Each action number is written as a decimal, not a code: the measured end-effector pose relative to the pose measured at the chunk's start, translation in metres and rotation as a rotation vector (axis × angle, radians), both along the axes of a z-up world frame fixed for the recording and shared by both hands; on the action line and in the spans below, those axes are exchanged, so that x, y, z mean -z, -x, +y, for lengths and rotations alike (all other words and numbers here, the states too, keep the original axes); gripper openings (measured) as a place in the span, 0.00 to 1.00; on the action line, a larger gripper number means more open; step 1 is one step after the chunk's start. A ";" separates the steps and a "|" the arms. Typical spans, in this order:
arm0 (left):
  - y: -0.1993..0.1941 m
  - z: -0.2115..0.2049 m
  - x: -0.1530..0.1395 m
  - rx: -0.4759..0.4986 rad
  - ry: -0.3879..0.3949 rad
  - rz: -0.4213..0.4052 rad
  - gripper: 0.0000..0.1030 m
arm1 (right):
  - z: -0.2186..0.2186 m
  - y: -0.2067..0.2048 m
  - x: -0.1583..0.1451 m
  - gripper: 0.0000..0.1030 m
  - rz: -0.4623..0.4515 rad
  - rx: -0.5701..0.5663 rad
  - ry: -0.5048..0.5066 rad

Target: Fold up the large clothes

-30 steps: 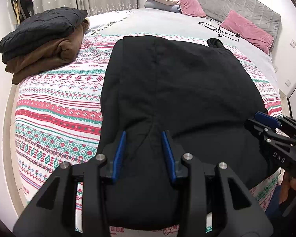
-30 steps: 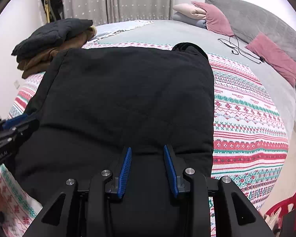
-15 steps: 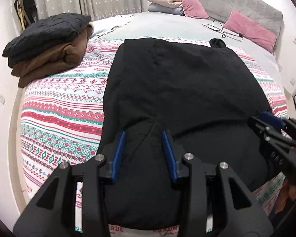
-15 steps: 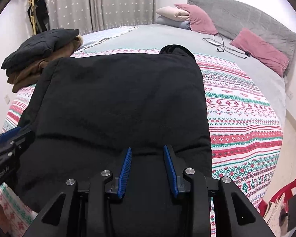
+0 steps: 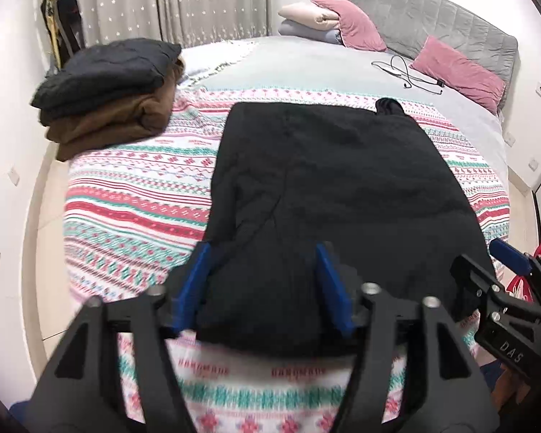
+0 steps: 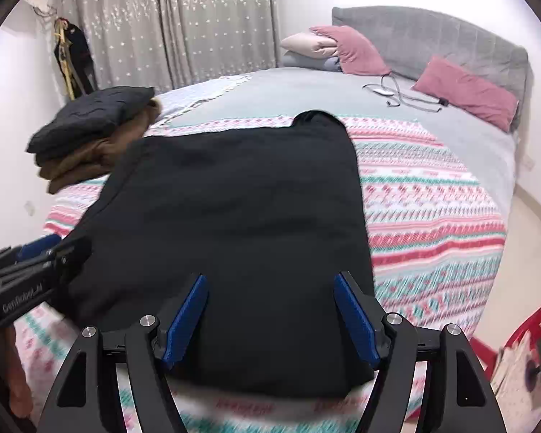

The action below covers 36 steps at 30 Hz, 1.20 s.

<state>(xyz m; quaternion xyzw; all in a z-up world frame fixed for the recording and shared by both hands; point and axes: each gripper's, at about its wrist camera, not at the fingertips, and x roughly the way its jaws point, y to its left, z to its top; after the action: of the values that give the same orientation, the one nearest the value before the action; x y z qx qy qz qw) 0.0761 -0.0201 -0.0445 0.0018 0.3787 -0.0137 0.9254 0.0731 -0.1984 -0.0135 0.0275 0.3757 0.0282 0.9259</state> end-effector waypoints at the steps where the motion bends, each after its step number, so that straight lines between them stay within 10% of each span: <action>1: 0.007 -0.001 -0.004 -0.004 0.000 -0.015 0.71 | 0.001 0.004 -0.004 0.72 -0.009 -0.001 0.010; 36: 0.140 0.020 -0.051 -0.075 -0.007 -0.136 1.00 | 0.016 0.144 -0.088 1.00 -0.096 0.071 0.000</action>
<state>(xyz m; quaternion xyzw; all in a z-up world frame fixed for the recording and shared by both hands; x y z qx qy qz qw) -0.0639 0.0003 0.0067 -0.0081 0.3149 0.0224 0.9488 -0.0710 -0.1827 0.0741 0.0393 0.3298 -0.0032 0.9432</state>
